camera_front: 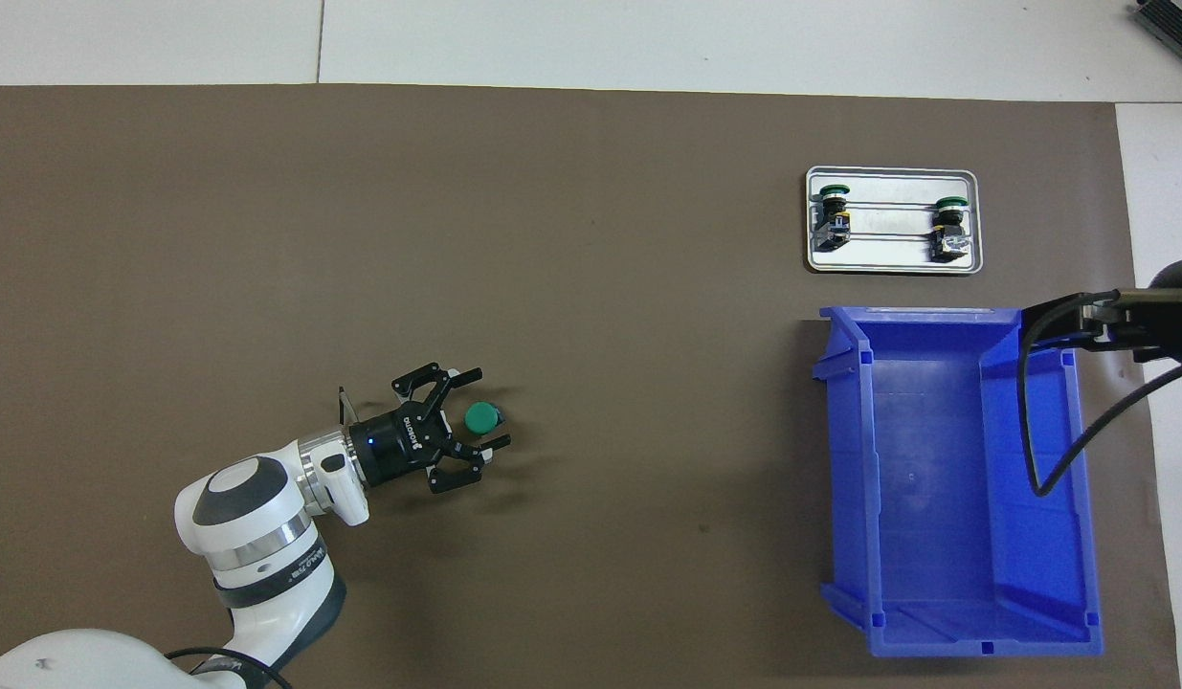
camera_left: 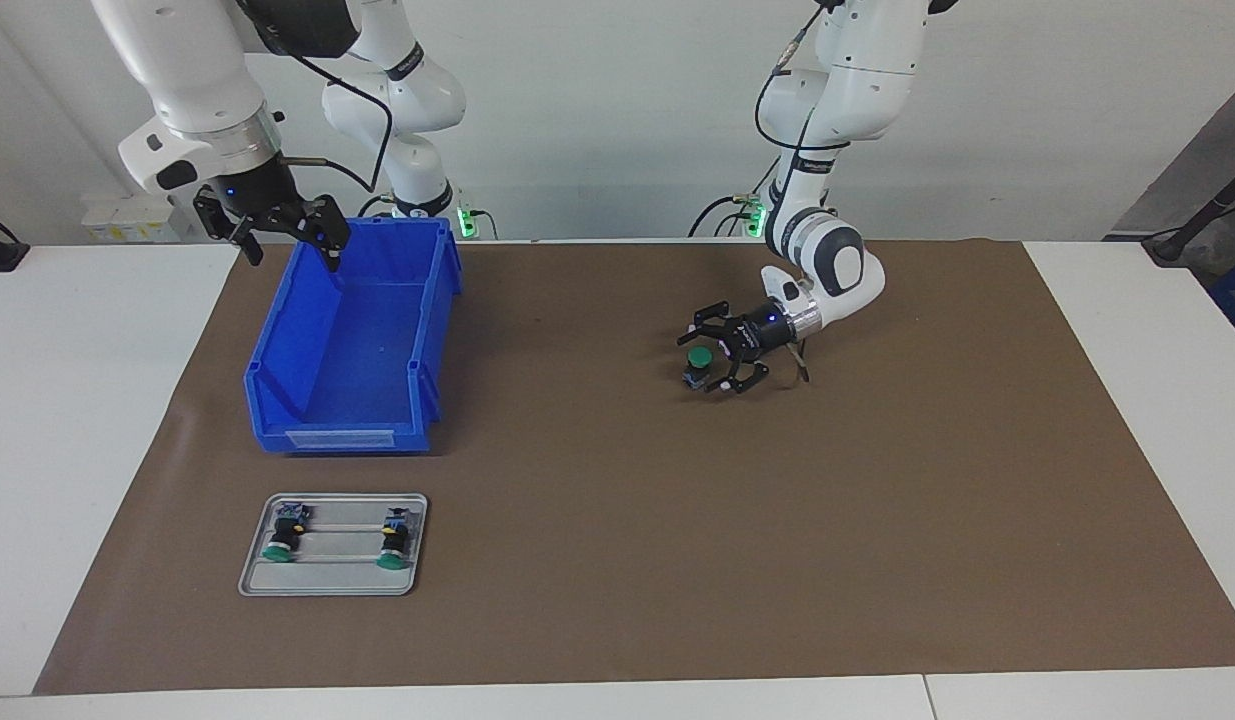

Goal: Place and press button with both arms
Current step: 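Lift the open left gripper up away from the button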

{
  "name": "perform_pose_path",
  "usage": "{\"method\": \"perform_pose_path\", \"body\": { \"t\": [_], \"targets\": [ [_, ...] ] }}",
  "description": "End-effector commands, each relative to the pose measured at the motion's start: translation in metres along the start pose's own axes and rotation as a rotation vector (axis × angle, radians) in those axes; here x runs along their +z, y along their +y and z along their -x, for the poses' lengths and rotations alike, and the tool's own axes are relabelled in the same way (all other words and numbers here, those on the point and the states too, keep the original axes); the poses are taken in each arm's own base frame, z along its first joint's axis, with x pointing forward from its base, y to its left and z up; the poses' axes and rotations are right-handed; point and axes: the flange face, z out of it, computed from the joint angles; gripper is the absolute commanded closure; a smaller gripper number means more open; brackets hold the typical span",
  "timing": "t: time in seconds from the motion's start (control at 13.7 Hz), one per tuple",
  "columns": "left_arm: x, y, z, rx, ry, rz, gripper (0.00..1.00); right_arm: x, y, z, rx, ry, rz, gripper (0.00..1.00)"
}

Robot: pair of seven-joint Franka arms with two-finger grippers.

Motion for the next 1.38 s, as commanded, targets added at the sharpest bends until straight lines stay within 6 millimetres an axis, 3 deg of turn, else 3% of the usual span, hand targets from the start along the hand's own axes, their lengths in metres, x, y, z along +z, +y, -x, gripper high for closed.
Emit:
{"method": "perform_pose_path", "body": {
  "t": [0.0, 0.07, 0.22, 0.44, 0.51, 0.58, 0.87, 1.09, 1.31],
  "targets": [
    [0.000, 0.000, -0.005, -0.007, -0.032, -0.034, 0.01, -0.002, 0.001, 0.007, 0.012, 0.000, -0.011, 0.00],
    [0.001, -0.002, -0.008, 0.003, -0.057, -0.052, 0.01, -0.002, 0.001, 0.007, 0.012, 0.000, -0.011, 0.00],
    [0.005, 0.000, -0.030, -0.022, -0.109, -0.099, 0.01, -0.002, 0.001, 0.007, 0.012, 0.000, -0.011, 0.00],
    [0.021, 0.008, -0.111, -0.157, -0.134, -0.228, 0.01, -0.002, 0.001, 0.007, 0.011, 0.000, -0.011, 0.00],
    [0.029, 0.010, -0.128, -0.192, -0.116, -0.233, 0.01, -0.002, 0.001, 0.007, 0.012, 0.000, -0.011, 0.00],
    [0.033, 0.015, -0.135, -0.209, -0.105, -0.228, 0.01, -0.002, 0.001, 0.007, 0.012, 0.000, -0.011, 0.00],
    [0.012, 0.015, -0.171, -0.202, -0.100, -0.344, 0.01, -0.002, 0.001, 0.007, 0.012, 0.000, -0.011, 0.00],
    [0.018, 0.018, -0.210, -0.221, -0.094, -0.451, 0.01, -0.002, 0.001, 0.007, 0.012, 0.000, -0.011, 0.00],
    [0.017, 0.021, -0.236, -0.232, -0.090, -0.544, 0.01, -0.002, 0.001, 0.007, 0.012, 0.000, -0.011, 0.00]
  ]
}}
